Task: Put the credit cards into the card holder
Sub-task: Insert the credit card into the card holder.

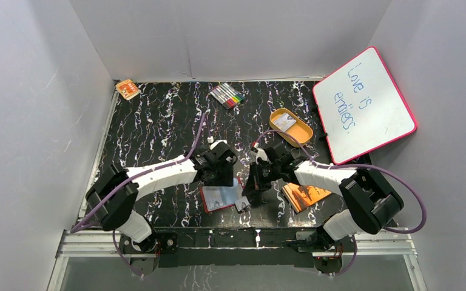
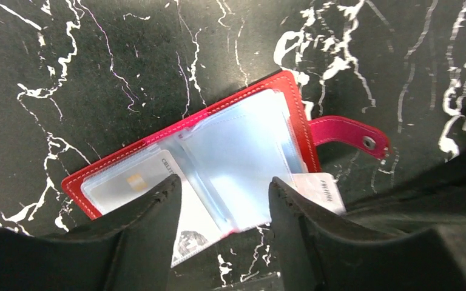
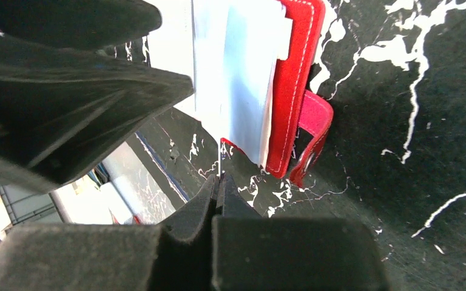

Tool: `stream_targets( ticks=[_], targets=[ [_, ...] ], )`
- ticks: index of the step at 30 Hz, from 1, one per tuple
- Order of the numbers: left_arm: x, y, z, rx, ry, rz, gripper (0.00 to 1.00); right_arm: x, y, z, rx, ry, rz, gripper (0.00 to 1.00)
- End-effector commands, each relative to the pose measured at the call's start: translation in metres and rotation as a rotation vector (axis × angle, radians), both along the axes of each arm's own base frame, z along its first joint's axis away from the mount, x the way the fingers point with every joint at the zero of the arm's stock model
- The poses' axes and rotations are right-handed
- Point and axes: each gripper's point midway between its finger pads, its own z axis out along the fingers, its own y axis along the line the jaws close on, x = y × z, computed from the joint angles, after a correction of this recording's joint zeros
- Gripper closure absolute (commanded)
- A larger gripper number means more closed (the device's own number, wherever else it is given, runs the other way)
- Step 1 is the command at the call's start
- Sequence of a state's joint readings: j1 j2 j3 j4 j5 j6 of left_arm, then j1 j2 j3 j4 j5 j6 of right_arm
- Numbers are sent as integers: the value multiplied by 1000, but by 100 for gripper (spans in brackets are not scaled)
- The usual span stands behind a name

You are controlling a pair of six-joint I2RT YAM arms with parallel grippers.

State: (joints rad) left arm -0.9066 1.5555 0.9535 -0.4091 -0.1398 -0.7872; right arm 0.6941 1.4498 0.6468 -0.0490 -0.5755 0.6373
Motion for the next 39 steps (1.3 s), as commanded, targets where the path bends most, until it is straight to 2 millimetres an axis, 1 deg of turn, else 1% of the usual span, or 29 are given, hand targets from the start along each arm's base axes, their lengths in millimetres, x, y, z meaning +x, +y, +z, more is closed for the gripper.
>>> stream_targets(
  ticks=[1, 5, 10, 11, 17, 22, 26, 29, 33, 36, 39],
  targets=[
    [6, -5, 40, -58, -64, -3, 45, 3, 17, 17, 61, -31, 34, 100],
    [5, 0, 53, -69, -79, 21, 41, 2, 24, 23, 71, -43, 48, 100],
    [-4, 21, 58, -85, -102, 96, 38, -6, 35, 29, 77, -58, 79, 100],
    [-6, 24, 58, -88, -105, 107, 37, -3, 40, 32, 94, -79, 83, 100],
    [-19, 42, 46, -84, -84, 156, 37, -9, 50, 26, 85, -68, 102, 100],
    [-23, 51, 32, -56, -74, 177, 37, -12, 55, 20, 73, -61, 118, 100],
    [-26, 61, 17, -8, -63, 192, 38, -14, 57, 18, 68, -57, 123, 100],
    [-27, 73, 11, 36, -69, 233, 40, -7, 53, 24, 51, -103, 91, 100],
    [-26, 91, 18, 28, -123, 314, 41, 6, 45, 35, 46, -165, 21, 100],
    [-28, 97, 15, -18, -116, 350, 42, 15, 41, 32, 50, -141, -1, 100],
    [-33, 104, 2, -33, -54, 376, 45, 21, 41, 28, 68, -117, 4, 100]
  ],
)
